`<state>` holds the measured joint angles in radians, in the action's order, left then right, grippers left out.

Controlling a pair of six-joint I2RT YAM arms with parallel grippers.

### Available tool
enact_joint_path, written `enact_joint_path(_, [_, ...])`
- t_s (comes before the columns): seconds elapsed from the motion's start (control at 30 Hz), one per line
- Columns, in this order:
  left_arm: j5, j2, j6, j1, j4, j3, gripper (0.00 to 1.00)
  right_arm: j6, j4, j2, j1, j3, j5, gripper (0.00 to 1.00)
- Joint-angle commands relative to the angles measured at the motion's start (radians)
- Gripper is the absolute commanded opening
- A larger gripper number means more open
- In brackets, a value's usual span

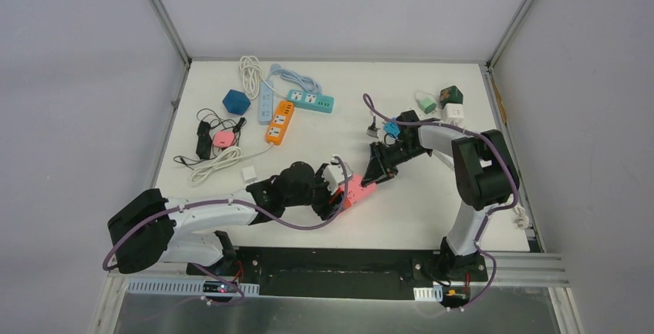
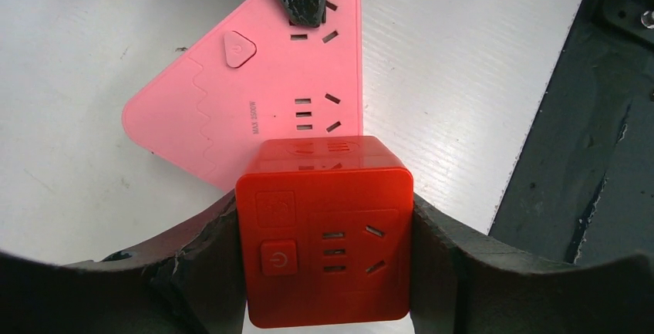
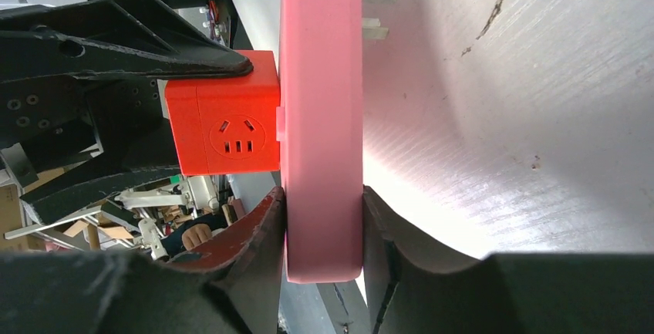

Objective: Pull the plug off the socket
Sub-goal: Remove the plug from the socket.

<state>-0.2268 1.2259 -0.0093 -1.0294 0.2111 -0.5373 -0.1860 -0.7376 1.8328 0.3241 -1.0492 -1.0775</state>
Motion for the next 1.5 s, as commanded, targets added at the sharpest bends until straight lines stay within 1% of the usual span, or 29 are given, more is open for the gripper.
enact_joint_path(0.0, [0.0,-0.011,-0.062,0.029,0.039,-0.047,0.0,-0.007,0.033,-0.043,0.004,-0.016,-0.039,0.0])
enact_joint_path(0.07, [-0.132,-0.006,-0.187,0.093,0.196,0.008,0.0,-0.013,0.031,-0.043,0.004,-0.017,-0.04,0.0])
enact_joint_path(0.1, [-0.175,0.003,-0.227,0.107,0.261,0.028,0.0,-0.015,0.029,-0.043,0.004,-0.018,-0.04,0.0])
enact_joint_path(0.13, [-0.191,0.01,-0.235,0.11,0.28,0.03,0.0,-0.017,0.028,-0.042,0.004,-0.018,-0.043,0.0])
enact_joint_path(0.17, [-0.201,0.02,-0.224,0.109,0.265,0.02,0.0,-0.021,0.027,-0.041,0.003,-0.02,-0.045,0.0])
enact_joint_path(0.2, [-0.182,0.026,-0.201,0.101,0.242,0.011,0.0,-0.022,0.025,-0.04,0.003,-0.02,-0.047,0.0])
enact_joint_path(0.23, [-0.138,0.025,-0.155,0.07,0.185,0.0,0.0,-0.026,0.022,-0.038,0.003,-0.021,-0.05,0.0])
enact_joint_path(0.3, [-0.01,0.022,-0.048,-0.003,0.07,-0.04,0.0,-0.033,0.015,-0.037,0.003,-0.024,-0.05,0.0])
enact_joint_path(0.33, [0.034,0.026,-0.019,-0.028,0.026,-0.063,0.0,-0.037,0.013,-0.037,0.002,-0.026,-0.053,0.0])
enact_joint_path(0.37, [0.041,0.03,-0.015,-0.035,0.007,-0.08,0.0,-0.045,0.01,-0.037,0.001,-0.028,-0.056,0.0])
enact_joint_path(0.4, [0.029,0.032,-0.033,-0.033,0.012,-0.087,0.0,-0.058,0.002,-0.035,0.0,-0.032,-0.059,0.0])
enact_joint_path(0.47, [-0.046,0.031,-0.097,-0.007,0.081,-0.069,0.0,-0.077,-0.027,-0.029,-0.004,-0.046,-0.07,0.0])
enact_joint_path(0.57, [-0.168,0.034,-0.273,0.07,0.249,-0.016,0.0,-0.112,-0.064,-0.018,-0.009,-0.063,-0.08,0.0])
enact_joint_path(0.63, [-0.195,0.034,-0.322,0.086,0.325,0.011,0.0,-0.118,-0.072,-0.009,-0.012,-0.066,-0.091,0.0])
enact_joint_path(0.67, [-0.195,0.032,-0.33,0.087,0.339,0.015,0.0,-0.121,-0.075,-0.005,-0.013,-0.068,-0.094,0.0])
enact_joint_path(0.73, [-0.169,0.026,-0.308,0.085,0.308,0.006,0.0,-0.127,-0.083,-0.002,-0.014,-0.075,-0.096,0.0])
enact_joint_path(0.77, [-0.128,0.014,-0.27,0.075,0.255,-0.007,0.0,-0.128,-0.086,-0.001,-0.013,-0.075,-0.097,0.0])
enact_joint_path(0.87, [0.091,-0.011,-0.108,-0.015,0.018,-0.066,0.0,-0.131,-0.087,-0.005,-0.014,-0.075,-0.096,0.0])
enact_joint_path(0.93, [0.146,-0.007,-0.079,-0.036,-0.051,-0.096,0.0,-0.132,-0.086,-0.004,-0.016,-0.075,-0.093,0.0])
enact_joint_path(1.0, [0.135,-0.006,-0.101,-0.036,-0.046,-0.099,0.0,-0.132,-0.087,-0.002,-0.016,-0.076,-0.091,0.0])
enact_joint_path(1.07, [0.095,-0.007,-0.148,-0.026,0.01,-0.079,0.0,-0.133,-0.086,0.002,-0.017,-0.077,-0.09,0.0])
enact_joint_path(1.27, [-0.129,0.002,-0.372,0.1,0.265,0.008,0.0,-0.135,-0.086,0.002,-0.016,-0.08,-0.096,0.0])
enact_joint_path(1.3, [-0.132,0.001,-0.376,0.107,0.276,0.011,0.0,-0.135,-0.087,0.002,-0.017,-0.08,-0.096,0.0])
enact_joint_path(1.37, [-0.116,-0.007,-0.33,0.106,0.216,-0.011,0.0,-0.135,-0.087,0.003,-0.017,-0.08,-0.096,0.0])
enact_joint_path(1.4, [-0.091,-0.012,-0.301,0.099,0.184,-0.022,0.0,-0.135,-0.087,0.002,-0.016,-0.08,-0.096,0.0])
enact_joint_path(1.47, [0.01,-0.036,-0.191,0.033,0.079,-0.05,0.0,-0.135,-0.087,0.004,-0.017,-0.081,-0.096,0.0])
